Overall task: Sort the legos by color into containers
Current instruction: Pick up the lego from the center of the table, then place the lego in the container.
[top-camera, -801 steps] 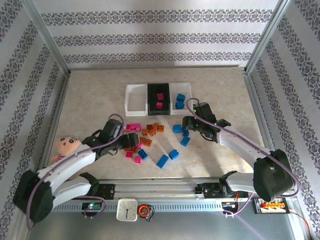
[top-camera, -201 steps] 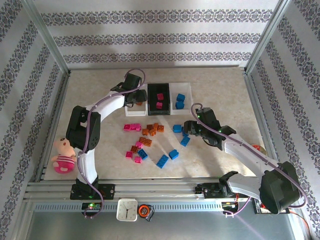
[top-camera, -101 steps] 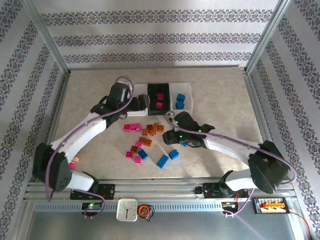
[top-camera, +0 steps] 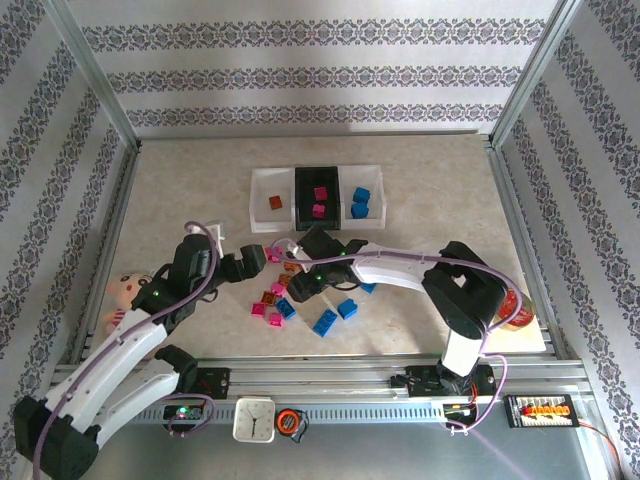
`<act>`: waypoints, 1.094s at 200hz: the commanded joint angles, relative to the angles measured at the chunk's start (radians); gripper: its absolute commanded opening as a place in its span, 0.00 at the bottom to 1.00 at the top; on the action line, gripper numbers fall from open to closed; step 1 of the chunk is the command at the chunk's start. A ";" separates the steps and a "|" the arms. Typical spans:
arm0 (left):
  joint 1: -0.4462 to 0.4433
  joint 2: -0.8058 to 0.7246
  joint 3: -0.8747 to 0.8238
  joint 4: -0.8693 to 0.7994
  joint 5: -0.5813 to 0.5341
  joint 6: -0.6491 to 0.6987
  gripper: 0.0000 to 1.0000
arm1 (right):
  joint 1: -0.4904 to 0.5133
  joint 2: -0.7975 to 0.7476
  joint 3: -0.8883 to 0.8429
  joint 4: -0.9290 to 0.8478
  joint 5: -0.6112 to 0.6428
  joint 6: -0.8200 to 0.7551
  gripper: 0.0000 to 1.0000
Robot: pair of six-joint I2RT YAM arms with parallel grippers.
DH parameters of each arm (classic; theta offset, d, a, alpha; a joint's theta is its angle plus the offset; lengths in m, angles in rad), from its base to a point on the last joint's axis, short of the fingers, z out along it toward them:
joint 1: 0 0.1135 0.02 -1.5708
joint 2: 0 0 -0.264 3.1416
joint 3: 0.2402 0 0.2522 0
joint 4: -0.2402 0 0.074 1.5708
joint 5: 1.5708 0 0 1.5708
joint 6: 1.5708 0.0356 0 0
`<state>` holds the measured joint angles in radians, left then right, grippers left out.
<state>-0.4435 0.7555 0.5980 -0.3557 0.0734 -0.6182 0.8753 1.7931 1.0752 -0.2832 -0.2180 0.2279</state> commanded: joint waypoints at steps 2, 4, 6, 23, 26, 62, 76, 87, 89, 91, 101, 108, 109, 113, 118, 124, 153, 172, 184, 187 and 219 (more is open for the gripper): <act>0.002 -0.047 -0.034 -0.062 -0.048 -0.030 1.00 | 0.014 0.051 0.061 -0.042 0.035 -0.052 0.63; 0.002 -0.049 -0.037 -0.063 -0.050 -0.032 1.00 | 0.014 0.055 0.064 -0.044 0.037 -0.054 0.63; 0.002 -0.051 -0.038 -0.063 -0.050 -0.033 1.00 | 0.014 0.059 0.067 -0.046 0.037 -0.056 0.63; 0.003 -0.058 -0.045 -0.072 -0.066 -0.041 1.00 | 0.017 0.090 0.091 -0.057 0.053 -0.070 0.63; 0.003 -0.057 -0.044 -0.072 -0.068 -0.043 1.00 | 0.019 0.095 0.094 -0.058 0.056 -0.072 0.63; 0.003 -0.054 -0.044 -0.068 -0.066 -0.039 1.00 | 0.028 0.137 0.128 -0.083 0.081 -0.097 0.61; 0.003 -0.054 -0.042 -0.071 -0.071 -0.036 1.00 | 0.035 0.147 0.131 -0.087 0.079 -0.101 0.59; 0.002 -0.054 -0.042 -0.071 -0.073 -0.032 1.00 | 0.039 0.147 0.128 -0.086 0.072 -0.103 0.56; 0.003 -0.054 -0.042 -0.072 -0.074 -0.033 1.00 | 0.039 0.147 0.128 -0.084 0.069 -0.103 0.55; 0.003 -0.054 -0.041 -0.072 -0.075 -0.034 0.99 | 0.040 0.147 0.126 -0.082 0.067 -0.103 0.54; 0.003 -0.053 -0.042 -0.068 -0.075 -0.032 1.00 | 0.042 0.141 0.119 -0.077 0.054 -0.101 0.50; 0.002 -0.053 -0.040 -0.069 -0.079 -0.032 0.99 | 0.042 0.133 0.113 -0.072 0.048 -0.099 0.46; 0.002 -0.053 -0.040 -0.069 -0.080 -0.033 0.99 | 0.042 0.132 0.112 -0.072 0.047 -0.098 0.45; 0.003 -0.054 -0.038 -0.071 -0.082 -0.034 0.99 | 0.043 0.127 0.106 -0.073 0.045 -0.098 0.43; 0.003 -0.053 -0.039 -0.070 -0.082 -0.030 1.00 | 0.041 0.117 0.098 -0.071 0.046 -0.095 0.40; 0.003 -0.052 -0.038 -0.066 -0.080 -0.027 1.00 | 0.042 0.104 0.087 -0.068 0.052 -0.092 0.37; 0.002 -0.053 -0.045 -0.064 -0.082 -0.017 0.99 | 0.027 -0.017 -0.010 -0.028 0.041 -0.056 0.29; 0.004 -0.053 -0.059 -0.061 -0.086 -0.014 0.99 | 0.012 -0.126 -0.056 -0.011 0.022 -0.027 0.27; 0.004 -0.053 -0.068 -0.060 -0.087 -0.014 0.99 | 0.003 -0.187 -0.056 -0.011 0.015 -0.019 0.26; 0.004 -0.053 -0.071 -0.060 -0.087 -0.013 0.99 | 0.000 -0.198 -0.052 -0.012 0.013 -0.017 0.26; 0.004 -0.056 -0.098 -0.058 -0.079 -0.024 0.99 | -0.047 -0.211 0.069 -0.002 -0.010 0.019 0.24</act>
<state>-0.4435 0.7071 0.5220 -0.4015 0.0029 -0.6407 0.8619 1.5822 1.0443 -0.3164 -0.2005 0.2035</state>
